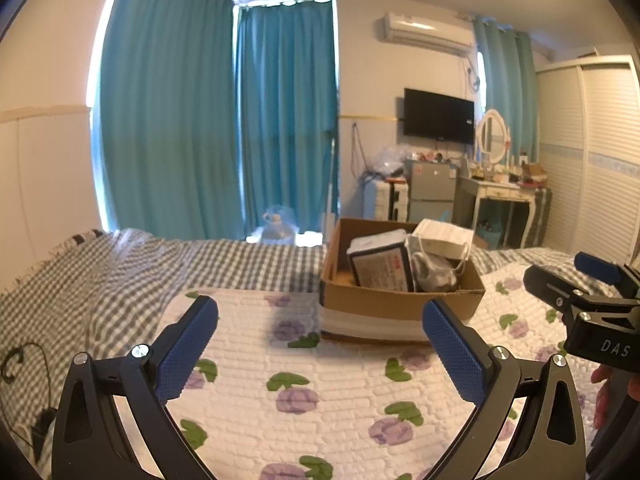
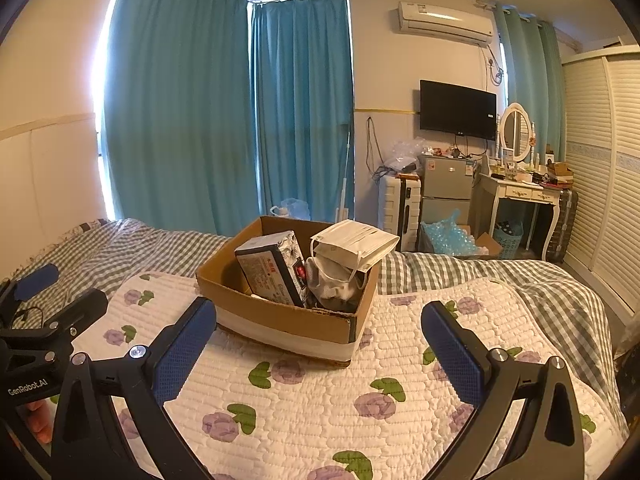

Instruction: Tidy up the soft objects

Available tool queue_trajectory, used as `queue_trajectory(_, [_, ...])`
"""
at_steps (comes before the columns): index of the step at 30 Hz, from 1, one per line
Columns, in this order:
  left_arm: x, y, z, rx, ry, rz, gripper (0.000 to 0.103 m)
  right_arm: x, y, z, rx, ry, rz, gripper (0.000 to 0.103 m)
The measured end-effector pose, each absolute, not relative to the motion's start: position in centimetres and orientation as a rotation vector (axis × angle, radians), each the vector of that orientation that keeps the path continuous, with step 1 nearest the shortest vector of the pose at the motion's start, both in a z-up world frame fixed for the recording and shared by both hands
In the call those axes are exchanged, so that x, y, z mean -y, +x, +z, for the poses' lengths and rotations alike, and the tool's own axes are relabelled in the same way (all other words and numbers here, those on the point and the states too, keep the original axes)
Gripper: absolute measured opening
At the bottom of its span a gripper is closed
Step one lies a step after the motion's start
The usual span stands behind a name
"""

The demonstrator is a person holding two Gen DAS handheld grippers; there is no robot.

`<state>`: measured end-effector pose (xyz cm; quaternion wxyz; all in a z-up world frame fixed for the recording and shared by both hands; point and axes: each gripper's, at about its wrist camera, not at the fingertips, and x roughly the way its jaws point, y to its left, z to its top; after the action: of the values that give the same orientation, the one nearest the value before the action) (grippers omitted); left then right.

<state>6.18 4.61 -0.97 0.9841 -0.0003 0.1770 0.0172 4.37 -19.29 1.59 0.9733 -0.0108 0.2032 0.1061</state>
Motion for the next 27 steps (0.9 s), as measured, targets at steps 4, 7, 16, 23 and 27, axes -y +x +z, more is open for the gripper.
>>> queue_trajectory(4, [-4.67,6.18,-0.98,-0.355,-0.003,0.033,0.103,19.13,4.30,1.55,-0.411,-0.026,0.219,0.103])
queue_trajectory(7, [-4.69,6.13,-0.87,-0.355,-0.006,0.031,0.103,19.12,4.24,1.60,-0.415,-0.026,0.221,0.103])
queue_trajectory(16, [-4.53,6.13,-0.91,-0.359,0.000,0.030,0.103,19.03,4.14,1.58,-0.416,-0.027,0.226,0.103])
queue_trajectory(23, [-4.48,6.11,-0.93,-0.354,-0.002,0.036,0.103,19.01,4.13,1.57,-0.420,-0.027,0.228,0.103])
queue_trajectory(27, [-4.56,6.14,-0.90,-0.354,-0.002,0.036,0.103,18.97,4.14,1.45,-0.424,-0.029,0.227,0.103])
